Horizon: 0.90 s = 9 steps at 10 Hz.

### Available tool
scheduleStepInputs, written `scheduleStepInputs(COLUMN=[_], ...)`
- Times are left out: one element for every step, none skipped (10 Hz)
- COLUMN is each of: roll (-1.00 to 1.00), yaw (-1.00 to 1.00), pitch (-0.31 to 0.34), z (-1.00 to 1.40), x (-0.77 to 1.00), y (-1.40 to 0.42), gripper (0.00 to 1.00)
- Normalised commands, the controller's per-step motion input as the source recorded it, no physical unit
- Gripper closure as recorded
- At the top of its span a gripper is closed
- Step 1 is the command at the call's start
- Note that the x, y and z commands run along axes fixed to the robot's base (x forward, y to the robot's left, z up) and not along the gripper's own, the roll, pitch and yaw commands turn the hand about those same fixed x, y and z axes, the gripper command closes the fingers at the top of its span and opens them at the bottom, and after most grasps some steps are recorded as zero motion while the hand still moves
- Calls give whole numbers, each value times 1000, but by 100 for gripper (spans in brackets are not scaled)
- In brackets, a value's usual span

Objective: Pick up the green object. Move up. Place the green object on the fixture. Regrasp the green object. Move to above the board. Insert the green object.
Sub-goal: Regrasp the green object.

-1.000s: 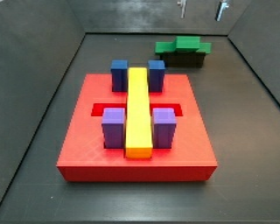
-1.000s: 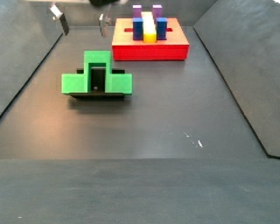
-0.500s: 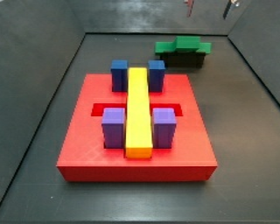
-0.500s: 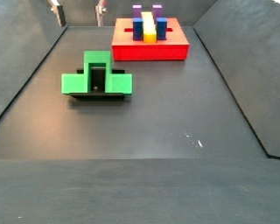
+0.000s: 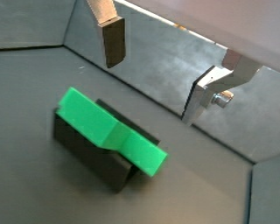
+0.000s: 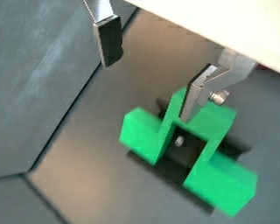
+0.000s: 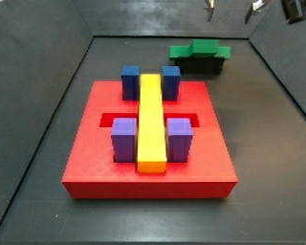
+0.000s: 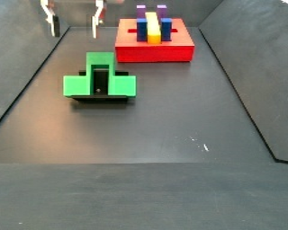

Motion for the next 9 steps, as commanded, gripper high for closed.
scheduleStepInputs(roll=[663,737,754,717,571,509,340,34,23], yaw=[234,383,409,380,317,151,106,111,91], pitch=[-123,-191,-151,-129,-106,-23,0,-46,-9], z=[-251,-231,-194,-100,-43,-89,-200,-269,-274], x=[-340,-440,-446,-369,-57,114,109,40,51], y=[-83,-337,-420,-354,-223,-49,11,103,77], gripper=[0,0,0,0,0,0,0,0,0])
